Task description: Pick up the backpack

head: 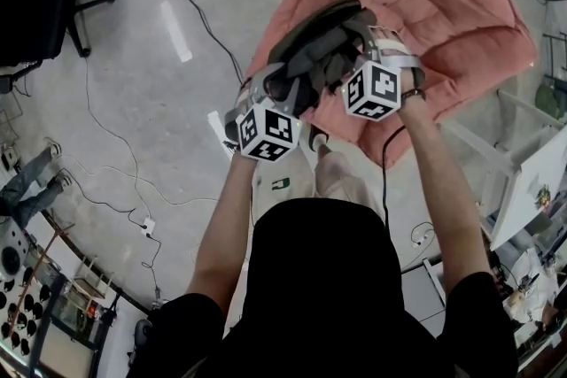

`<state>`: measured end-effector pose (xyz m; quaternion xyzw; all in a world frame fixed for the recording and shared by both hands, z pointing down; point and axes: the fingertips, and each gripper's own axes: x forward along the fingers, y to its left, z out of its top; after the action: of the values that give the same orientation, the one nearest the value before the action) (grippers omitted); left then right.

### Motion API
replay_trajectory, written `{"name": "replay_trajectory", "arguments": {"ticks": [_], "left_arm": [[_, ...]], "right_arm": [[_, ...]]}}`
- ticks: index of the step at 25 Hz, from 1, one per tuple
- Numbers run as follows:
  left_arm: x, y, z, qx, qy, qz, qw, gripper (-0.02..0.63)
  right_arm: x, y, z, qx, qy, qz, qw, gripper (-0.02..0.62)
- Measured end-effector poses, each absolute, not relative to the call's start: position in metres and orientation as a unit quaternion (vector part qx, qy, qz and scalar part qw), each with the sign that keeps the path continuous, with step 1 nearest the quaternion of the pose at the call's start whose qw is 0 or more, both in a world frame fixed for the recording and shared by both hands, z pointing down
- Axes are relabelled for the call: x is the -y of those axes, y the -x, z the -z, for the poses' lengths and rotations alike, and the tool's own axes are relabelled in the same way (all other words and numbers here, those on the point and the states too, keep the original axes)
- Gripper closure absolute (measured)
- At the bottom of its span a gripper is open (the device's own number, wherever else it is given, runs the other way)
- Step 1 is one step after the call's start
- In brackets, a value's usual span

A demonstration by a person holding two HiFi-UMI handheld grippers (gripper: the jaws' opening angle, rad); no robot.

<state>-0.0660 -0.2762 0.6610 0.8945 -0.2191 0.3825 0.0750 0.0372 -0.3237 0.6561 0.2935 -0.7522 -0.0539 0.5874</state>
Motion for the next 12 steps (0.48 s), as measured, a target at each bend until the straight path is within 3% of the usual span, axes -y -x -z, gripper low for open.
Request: {"name": "replay_trajectory", "arguments": {"ticks": [12], "left_arm": [[0.215,0.057,-0.643,0.238,-0.889,-0.383,0.078,0.515]], "right_arm": [[0.261,-0.047,-0.634,0.765,-0.320,0.035,0.558,0.456]]}}
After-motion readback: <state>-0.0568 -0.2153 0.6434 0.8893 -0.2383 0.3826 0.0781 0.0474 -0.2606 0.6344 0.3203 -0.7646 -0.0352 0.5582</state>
